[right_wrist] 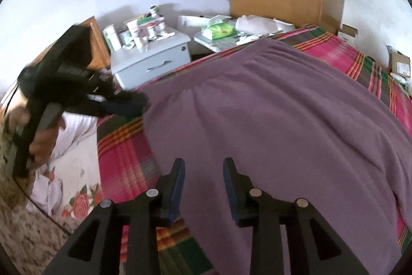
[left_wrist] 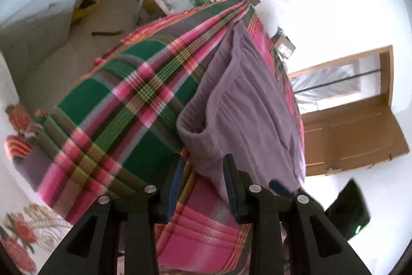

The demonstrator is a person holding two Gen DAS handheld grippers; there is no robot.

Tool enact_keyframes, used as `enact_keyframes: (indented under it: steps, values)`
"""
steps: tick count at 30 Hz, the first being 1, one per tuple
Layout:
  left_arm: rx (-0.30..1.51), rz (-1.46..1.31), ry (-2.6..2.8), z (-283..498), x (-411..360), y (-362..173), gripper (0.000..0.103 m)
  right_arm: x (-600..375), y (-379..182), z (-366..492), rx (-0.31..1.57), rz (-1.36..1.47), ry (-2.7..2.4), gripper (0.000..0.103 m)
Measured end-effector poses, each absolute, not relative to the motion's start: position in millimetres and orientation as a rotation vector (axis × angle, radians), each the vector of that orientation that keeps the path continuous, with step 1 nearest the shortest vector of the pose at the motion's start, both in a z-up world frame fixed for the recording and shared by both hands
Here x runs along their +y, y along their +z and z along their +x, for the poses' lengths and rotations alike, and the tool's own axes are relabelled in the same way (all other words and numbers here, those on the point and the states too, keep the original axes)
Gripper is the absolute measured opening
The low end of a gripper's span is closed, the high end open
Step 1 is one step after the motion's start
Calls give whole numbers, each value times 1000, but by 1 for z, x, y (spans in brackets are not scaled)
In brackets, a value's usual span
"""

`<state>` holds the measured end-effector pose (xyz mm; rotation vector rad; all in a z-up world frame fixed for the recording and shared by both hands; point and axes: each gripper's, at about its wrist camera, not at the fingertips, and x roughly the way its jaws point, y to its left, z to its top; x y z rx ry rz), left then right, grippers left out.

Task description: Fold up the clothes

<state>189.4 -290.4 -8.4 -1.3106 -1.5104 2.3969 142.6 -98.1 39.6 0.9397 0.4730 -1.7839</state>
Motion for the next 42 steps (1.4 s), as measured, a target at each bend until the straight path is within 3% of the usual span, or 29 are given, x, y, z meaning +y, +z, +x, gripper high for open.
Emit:
enact_keyframes:
  steps: [13, 14, 16, 24, 26, 27, 28, 29, 36, 42]
  values:
    - [-1697, -1156, 2347, 178, -291, -14, 32, -98, 16, 178, 607, 906, -1828, 41]
    - [-1711, -1139, 2345, 178, -292, -14, 31, -100, 15, 182, 631, 884, -1843, 41]
    - [-1719, -1115, 2358, 179, -294, -14, 15, -103, 14, 190, 671, 835, -1875, 41]
    - [-1723, -1027, 2410, 185, -306, -7, 12, -89, 16, 185, 675, 867, -1976, 41]
    - [-1716, -1023, 2410, 185, -305, -7, 12, -83, 17, 183, 680, 873, -2001, 35]
    - [-1716, -1023, 2409, 185, -305, -8, 12, -80, 17, 182, 678, 877, -2016, 24]
    - [-1717, -1022, 2407, 184, -305, -9, 12, -78, 17, 181, 676, 881, -2032, 7]
    - [-1719, -1021, 2406, 184, -305, -10, 12, -78, 17, 180, 680, 884, -2049, 3]
    - [-1721, -971, 2432, 192, -312, -3, 11, -94, 22, 202, 775, 783, -2033, 2]
    - [-1701, -941, 2484, 202, -320, 5, 11, -103, 49, 218, 690, 701, -1993, 2]
